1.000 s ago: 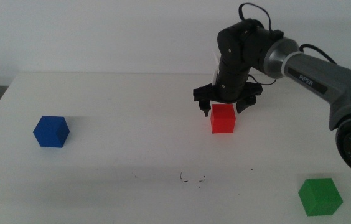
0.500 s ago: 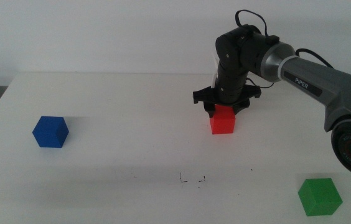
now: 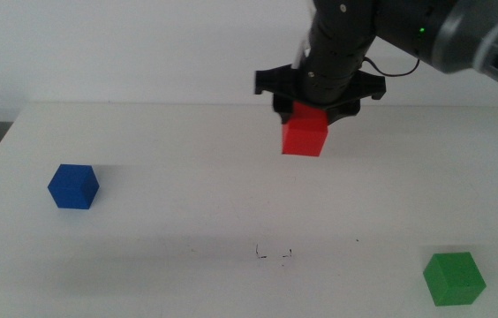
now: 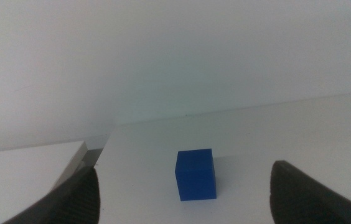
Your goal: Stack red cubes first, then green, then blue cubes in a specific spot.
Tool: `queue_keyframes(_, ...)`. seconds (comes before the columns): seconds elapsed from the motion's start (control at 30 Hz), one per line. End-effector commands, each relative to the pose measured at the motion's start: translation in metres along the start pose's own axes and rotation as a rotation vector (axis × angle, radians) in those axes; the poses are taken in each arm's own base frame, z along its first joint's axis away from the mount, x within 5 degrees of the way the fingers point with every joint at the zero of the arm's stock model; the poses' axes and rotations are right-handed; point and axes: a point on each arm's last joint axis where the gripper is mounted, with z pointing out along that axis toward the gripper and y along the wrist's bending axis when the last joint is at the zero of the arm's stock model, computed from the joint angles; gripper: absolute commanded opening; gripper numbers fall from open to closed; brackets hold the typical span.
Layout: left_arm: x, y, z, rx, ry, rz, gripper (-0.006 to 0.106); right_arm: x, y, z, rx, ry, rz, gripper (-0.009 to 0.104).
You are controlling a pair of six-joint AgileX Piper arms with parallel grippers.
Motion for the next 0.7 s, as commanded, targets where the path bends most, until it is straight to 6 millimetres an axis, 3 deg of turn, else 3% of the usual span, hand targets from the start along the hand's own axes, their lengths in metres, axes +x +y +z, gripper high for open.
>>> queue_keyframes(0.0,-0.001,0.0,0.0,-0.004,-0.015,-0.002,0.094,0.016,0.009,-0.021,0.024,-0.046,0.019,0.017)
queue_keyframes(0.13,-0.001,0.0,0.0,-0.004,-0.015,-0.002,0.094,0.04,0.026,-0.023,0.032,-0.033,0.038,0.017)
queue_keyframes(0.3,-0.001,0.0,0.0,-0.004,-0.015,-0.002,0.094,0.075,0.034,0.0,0.111,0.027,0.051,0.017)
queue_keyframes(0.43,-0.001,0.0,0.0,-0.004,-0.015,-0.002,0.094,0.087,0.032,0.022,0.111,0.043,0.033,0.017)
queue_keyframes(0.67,-0.001,0.0,0.0,-0.004,-0.015,-0.002,0.094,0.087,0.035,0.06,0.088,0.079,-0.015,0.017)
